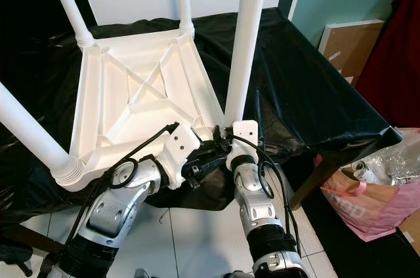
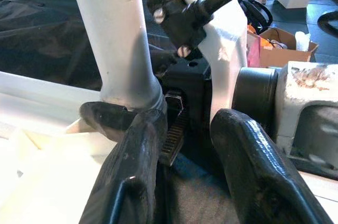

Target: Building children table

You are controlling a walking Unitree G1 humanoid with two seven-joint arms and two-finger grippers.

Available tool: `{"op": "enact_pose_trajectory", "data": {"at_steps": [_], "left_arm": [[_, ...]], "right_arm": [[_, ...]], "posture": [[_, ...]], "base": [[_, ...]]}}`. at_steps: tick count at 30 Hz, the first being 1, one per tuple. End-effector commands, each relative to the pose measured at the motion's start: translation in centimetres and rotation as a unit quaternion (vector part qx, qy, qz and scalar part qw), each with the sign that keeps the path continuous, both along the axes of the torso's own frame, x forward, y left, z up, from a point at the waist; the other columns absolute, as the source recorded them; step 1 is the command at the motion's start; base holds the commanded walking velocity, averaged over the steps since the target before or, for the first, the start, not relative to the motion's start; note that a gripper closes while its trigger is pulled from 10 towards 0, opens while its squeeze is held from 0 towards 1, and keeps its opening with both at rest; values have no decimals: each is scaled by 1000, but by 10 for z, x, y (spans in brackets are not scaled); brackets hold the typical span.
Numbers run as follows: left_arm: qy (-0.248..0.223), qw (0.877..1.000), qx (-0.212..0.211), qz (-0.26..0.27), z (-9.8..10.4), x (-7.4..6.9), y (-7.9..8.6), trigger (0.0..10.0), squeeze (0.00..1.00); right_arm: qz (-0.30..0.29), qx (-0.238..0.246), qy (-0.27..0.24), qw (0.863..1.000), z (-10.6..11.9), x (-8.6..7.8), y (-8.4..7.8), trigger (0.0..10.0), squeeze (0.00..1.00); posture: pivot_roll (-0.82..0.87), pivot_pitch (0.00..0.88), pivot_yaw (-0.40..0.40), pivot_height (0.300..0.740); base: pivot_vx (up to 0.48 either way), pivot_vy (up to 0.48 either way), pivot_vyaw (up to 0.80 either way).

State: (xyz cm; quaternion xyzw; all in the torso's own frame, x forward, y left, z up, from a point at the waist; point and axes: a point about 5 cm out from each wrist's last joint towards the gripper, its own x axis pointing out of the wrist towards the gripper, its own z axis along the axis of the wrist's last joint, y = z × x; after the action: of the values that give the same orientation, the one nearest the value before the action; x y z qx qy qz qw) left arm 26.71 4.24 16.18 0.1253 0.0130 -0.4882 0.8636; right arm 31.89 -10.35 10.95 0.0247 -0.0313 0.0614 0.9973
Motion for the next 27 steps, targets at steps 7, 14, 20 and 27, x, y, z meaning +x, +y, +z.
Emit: {"op": "enact_pose_trajectory", "data": {"at_steps": [7,14,20,27], "left_arm": [[-6,1000,-2,29,0,2,3,10000,0],[-3,1000,1,22,0,2,3,10000,0],[4,1000,7,2,-1,-1,1,10000,0],[1,1000,21,-5,-3,-4,1,10000,0]], "right_arm": [[99,-4,-26,995,6,-5,-13,10000,0],[191,-53,-41,979,14,2,-25,10000,0],[226,-107,-49,967,21,14,-28,10000,0],[256,-129,-49,957,27,23,-27,10000,0]], "posture": [[-28,81,1,740],[-34,85,16,740],[-32,84,23,740],[-19,79,22,740]], "base": [[0,0,0],[0,0,0],[0,0,0],[0,0,0]]}}
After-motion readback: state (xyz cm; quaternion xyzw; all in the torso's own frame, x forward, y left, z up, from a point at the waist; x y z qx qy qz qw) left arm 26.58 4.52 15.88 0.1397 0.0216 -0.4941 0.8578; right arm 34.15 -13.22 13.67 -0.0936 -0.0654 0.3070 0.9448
